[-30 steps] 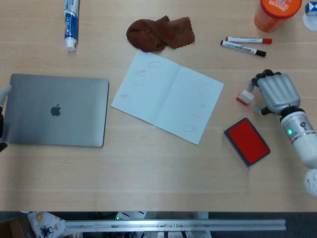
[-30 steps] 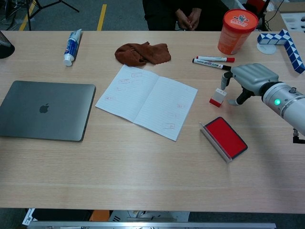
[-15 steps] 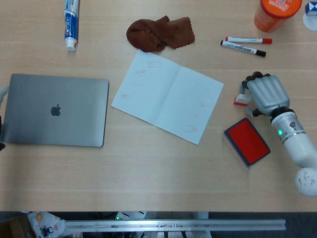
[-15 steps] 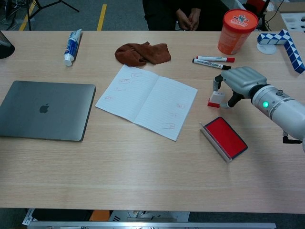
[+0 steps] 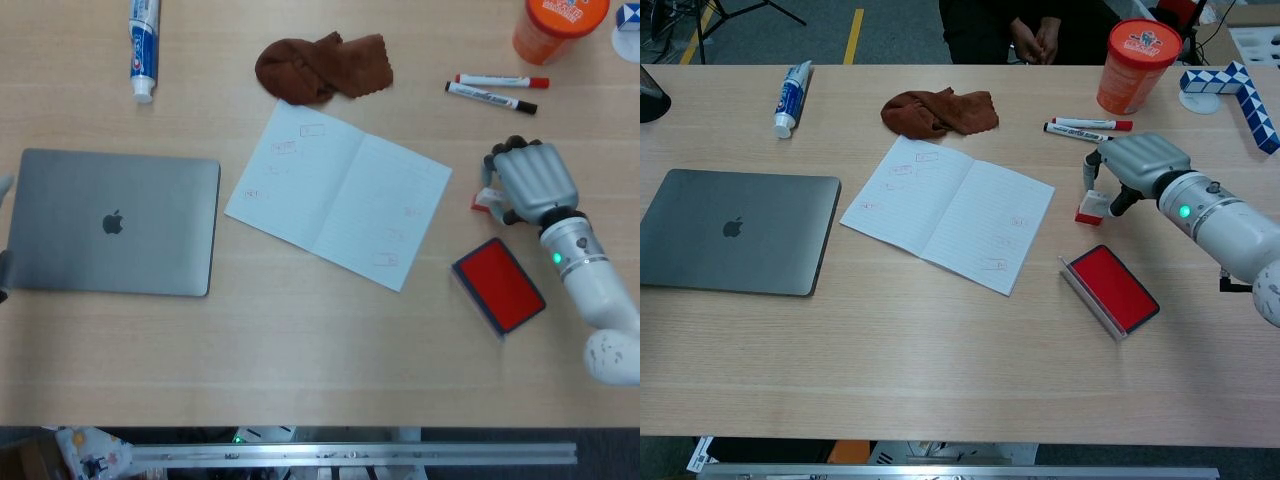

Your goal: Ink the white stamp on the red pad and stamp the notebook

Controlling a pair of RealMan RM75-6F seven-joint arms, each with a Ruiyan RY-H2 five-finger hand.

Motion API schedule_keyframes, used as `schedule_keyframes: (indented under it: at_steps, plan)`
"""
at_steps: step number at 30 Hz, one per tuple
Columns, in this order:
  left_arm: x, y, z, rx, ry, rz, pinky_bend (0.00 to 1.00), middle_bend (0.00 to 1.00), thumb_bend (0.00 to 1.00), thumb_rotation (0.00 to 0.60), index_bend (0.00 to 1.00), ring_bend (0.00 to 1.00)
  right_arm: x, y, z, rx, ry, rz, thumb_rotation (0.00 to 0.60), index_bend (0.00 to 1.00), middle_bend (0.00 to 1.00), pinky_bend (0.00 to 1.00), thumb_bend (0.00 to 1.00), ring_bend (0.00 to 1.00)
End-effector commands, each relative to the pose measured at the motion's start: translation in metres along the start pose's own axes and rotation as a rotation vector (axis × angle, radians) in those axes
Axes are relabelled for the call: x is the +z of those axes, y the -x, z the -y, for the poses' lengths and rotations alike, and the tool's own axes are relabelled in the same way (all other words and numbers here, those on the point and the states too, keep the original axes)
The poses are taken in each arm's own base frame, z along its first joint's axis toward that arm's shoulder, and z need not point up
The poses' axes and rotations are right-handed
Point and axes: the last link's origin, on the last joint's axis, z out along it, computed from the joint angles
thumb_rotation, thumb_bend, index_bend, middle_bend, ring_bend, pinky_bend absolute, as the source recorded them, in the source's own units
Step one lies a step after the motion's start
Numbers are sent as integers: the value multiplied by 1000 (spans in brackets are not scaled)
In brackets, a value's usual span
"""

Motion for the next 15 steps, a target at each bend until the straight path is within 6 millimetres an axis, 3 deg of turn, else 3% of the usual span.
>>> schedule_keyframes:
  at_steps: [1, 15]
  plan:
    - [0, 0, 1, -1, -2, -1, 45, 0, 262, 600, 0, 0, 1, 1, 0, -4, 5, 5, 600, 493, 377, 349, 253, 228]
    - [-1, 1, 3, -4, -5, 2, 45, 0, 262, 600, 0, 0, 2, 3, -3, -7, 21, 14, 600, 513, 381, 349, 254, 231]
